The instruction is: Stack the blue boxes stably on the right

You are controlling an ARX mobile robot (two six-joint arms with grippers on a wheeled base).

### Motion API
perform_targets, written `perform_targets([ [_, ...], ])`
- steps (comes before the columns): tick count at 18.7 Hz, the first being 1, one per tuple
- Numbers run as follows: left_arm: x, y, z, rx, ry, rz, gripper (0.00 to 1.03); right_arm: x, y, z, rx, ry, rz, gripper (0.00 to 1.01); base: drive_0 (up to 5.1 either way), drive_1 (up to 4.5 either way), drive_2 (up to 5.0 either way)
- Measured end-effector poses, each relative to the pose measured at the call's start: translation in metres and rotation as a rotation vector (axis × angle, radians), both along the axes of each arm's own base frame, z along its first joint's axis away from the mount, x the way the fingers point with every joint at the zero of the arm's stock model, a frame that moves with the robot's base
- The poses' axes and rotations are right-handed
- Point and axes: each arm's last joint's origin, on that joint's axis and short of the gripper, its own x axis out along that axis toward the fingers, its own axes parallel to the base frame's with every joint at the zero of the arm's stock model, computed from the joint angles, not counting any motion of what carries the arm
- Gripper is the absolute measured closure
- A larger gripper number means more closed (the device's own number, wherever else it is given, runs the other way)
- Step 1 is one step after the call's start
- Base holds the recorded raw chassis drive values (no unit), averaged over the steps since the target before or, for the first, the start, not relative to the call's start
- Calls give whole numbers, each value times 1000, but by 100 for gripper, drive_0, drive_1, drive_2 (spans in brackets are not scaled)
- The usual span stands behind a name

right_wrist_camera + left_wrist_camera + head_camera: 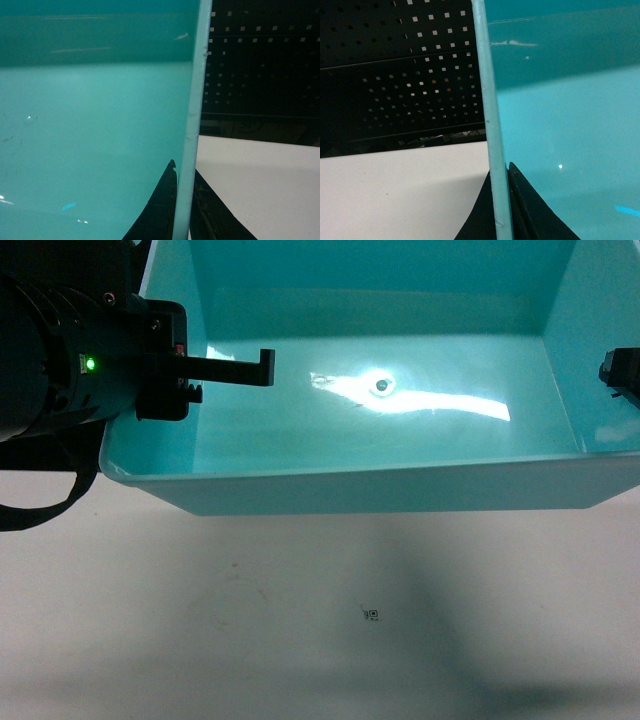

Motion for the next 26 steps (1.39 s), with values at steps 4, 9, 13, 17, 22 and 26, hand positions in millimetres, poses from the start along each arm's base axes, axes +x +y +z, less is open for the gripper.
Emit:
perform_targets([
  [4, 0, 0, 0, 3, 0, 0, 101, 0, 0, 0, 2, 2, 0, 94, 0, 0, 0],
  [9, 0, 0, 0, 3, 0, 1, 101, 0, 1, 0, 3, 1, 2, 94, -83, -83, -83],
  [13, 0, 0, 0, 6, 0, -1, 101, 0, 0, 0, 2, 4, 0, 94, -187, -187, -187],
  [17, 0, 0, 0, 7, 0, -1, 101, 0, 0, 0, 3, 4, 0, 94, -162, -162, -162],
  [22, 0, 0, 0, 7, -1, -1, 101, 0, 0, 0, 3, 3, 0, 94, -155, -155, -155],
  [26, 0, 0, 0, 7, 0, -1, 101, 0, 0, 0, 3, 3, 0, 94, -167, -167, -167],
])
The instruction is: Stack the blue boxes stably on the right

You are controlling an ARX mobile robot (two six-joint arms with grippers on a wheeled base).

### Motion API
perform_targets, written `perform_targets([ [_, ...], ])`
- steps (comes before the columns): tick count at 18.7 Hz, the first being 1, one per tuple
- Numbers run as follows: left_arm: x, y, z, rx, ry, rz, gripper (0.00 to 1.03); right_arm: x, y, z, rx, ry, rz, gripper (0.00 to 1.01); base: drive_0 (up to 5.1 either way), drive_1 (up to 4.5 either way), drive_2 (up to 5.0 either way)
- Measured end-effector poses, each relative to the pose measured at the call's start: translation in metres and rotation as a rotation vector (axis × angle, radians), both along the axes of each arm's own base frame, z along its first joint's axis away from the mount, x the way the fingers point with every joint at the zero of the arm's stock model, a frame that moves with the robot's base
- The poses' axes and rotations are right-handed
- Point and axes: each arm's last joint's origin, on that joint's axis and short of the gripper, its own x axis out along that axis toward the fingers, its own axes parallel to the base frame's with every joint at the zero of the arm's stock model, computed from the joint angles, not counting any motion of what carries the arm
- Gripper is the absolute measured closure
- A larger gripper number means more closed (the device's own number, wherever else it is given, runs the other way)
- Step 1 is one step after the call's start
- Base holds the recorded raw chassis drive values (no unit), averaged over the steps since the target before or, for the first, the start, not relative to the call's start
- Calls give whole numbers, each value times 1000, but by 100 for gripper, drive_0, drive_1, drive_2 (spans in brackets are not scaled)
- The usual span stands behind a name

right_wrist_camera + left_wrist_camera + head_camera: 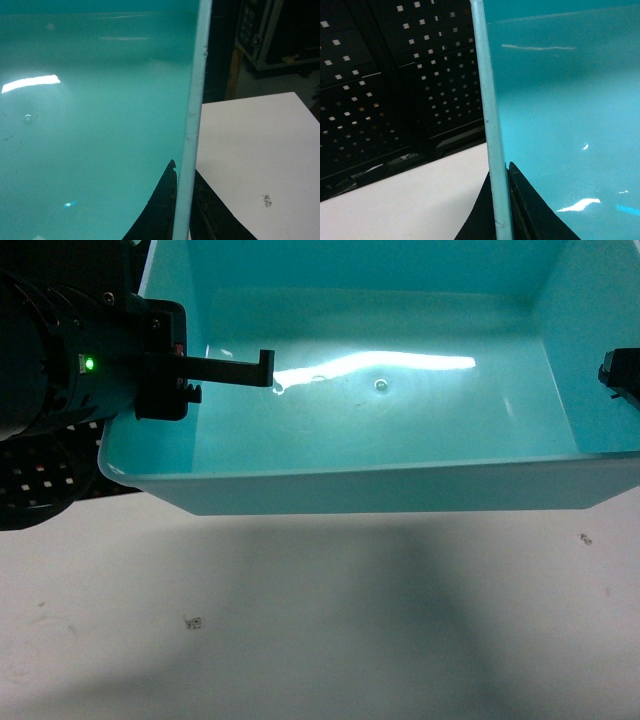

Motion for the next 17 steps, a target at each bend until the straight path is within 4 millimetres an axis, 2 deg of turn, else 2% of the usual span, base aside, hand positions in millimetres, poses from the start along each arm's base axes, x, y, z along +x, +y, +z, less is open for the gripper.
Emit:
perform_targets([
  [17, 0, 0, 0, 9, -1, -2, 101, 0, 0, 0, 3, 2, -1, 94, -162, -162, -162],
])
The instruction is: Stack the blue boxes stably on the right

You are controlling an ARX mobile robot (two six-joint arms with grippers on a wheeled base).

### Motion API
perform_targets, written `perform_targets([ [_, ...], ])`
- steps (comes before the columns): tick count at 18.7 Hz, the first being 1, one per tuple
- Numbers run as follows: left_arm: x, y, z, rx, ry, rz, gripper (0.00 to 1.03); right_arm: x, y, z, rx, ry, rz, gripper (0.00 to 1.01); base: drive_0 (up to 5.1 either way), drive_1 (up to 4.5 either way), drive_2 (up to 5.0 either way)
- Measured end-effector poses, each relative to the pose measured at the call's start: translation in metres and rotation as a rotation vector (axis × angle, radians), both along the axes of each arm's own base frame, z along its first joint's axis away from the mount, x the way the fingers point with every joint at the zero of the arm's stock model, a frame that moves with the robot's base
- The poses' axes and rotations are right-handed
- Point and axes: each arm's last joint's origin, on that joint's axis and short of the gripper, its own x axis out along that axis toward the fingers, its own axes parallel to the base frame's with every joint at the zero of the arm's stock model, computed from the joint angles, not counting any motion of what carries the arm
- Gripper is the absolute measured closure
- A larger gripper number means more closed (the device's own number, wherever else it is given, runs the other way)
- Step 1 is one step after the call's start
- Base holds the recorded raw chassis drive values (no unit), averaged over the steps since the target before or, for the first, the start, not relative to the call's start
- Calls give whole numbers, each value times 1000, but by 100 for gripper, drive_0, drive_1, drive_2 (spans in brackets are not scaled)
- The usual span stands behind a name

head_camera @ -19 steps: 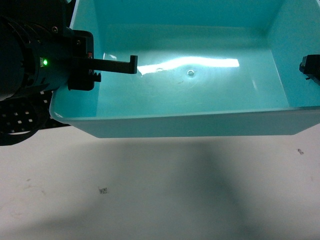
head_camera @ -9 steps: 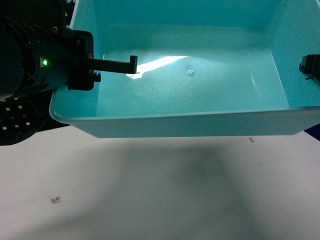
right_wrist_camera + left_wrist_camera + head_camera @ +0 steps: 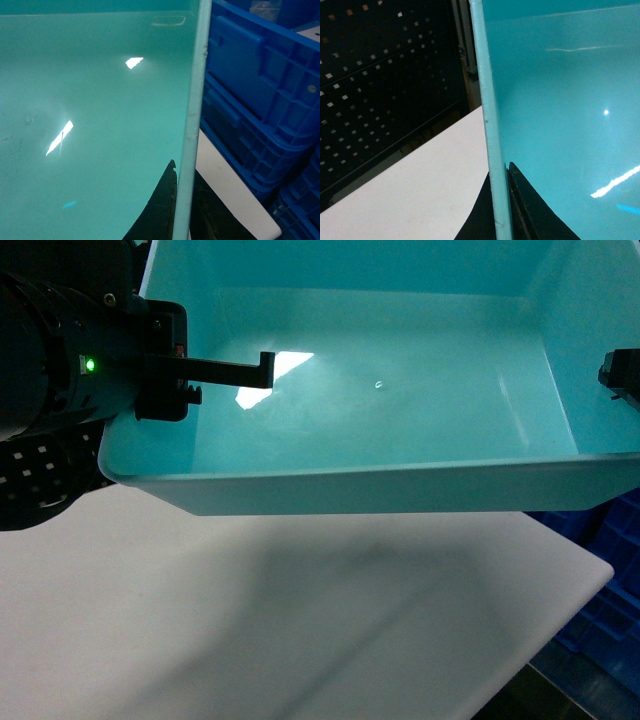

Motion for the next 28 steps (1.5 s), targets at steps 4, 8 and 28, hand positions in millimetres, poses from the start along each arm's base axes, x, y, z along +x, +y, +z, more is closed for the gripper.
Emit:
perform_targets([
  [4, 0, 0, 0, 0, -1, 0, 101, 0, 0, 0, 0, 0, 0, 94, -162, -162, -162],
  [8, 0, 0, 0, 0, -1, 0, 101, 0, 0, 0, 1, 0, 0, 94, -156, -156, -156],
  [28, 0, 0, 0, 0, -1, 0, 101, 0, 0, 0, 2, 1, -1, 94, -162, -162, -162],
])
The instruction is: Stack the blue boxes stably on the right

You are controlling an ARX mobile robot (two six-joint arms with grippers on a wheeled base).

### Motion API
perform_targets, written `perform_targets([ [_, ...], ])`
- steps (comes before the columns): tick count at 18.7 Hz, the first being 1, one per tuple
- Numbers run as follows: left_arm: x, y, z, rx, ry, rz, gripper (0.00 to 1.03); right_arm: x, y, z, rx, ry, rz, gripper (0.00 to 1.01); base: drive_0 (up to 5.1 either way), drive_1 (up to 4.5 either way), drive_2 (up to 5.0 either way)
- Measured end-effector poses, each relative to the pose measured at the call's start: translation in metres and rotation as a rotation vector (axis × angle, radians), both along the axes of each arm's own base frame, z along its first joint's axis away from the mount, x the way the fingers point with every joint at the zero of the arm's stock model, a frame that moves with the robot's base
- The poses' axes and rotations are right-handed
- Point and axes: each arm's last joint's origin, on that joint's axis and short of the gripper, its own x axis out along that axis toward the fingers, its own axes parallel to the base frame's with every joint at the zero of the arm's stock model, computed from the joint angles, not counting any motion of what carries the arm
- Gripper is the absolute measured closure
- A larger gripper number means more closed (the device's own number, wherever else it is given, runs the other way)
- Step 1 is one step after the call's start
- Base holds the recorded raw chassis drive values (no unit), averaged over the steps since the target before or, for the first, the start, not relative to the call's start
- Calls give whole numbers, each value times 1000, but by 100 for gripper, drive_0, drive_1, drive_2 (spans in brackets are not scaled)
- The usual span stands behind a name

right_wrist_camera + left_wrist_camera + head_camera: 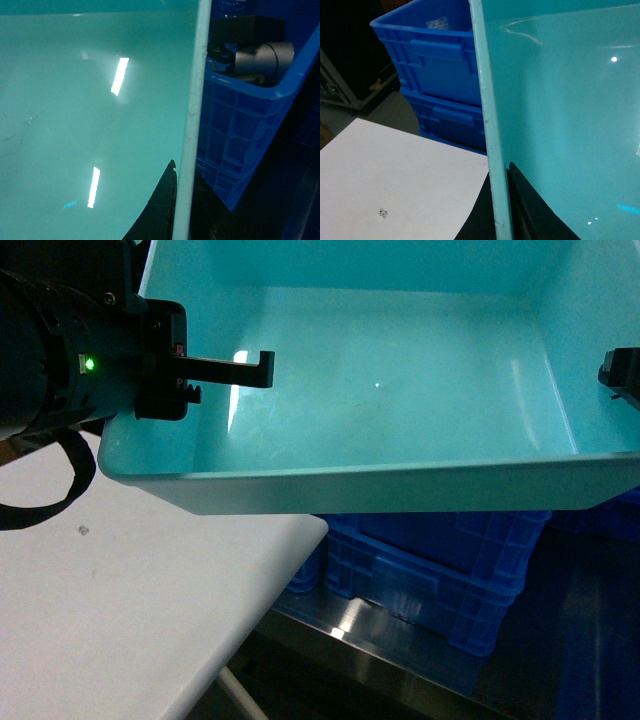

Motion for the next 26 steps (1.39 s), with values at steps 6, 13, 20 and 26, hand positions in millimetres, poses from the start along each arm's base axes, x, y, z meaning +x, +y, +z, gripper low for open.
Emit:
perform_targets([
  [6, 0, 0, 0, 0, 0, 0, 101, 0, 0, 0, 0, 0, 0, 94, -155, -155, -155],
  [13, 0, 0, 0, 0, 0, 0, 101, 0, 0, 0, 0, 0, 0, 95, -156, -156, -156],
  [20, 0, 0, 0, 0, 0, 0, 101, 0, 0, 0, 0, 0, 0, 95, -153, -153, -153],
  [26, 0, 0, 0, 0, 0, 0, 101, 0, 0, 0, 0, 0, 0, 95, -153, -153, -153],
])
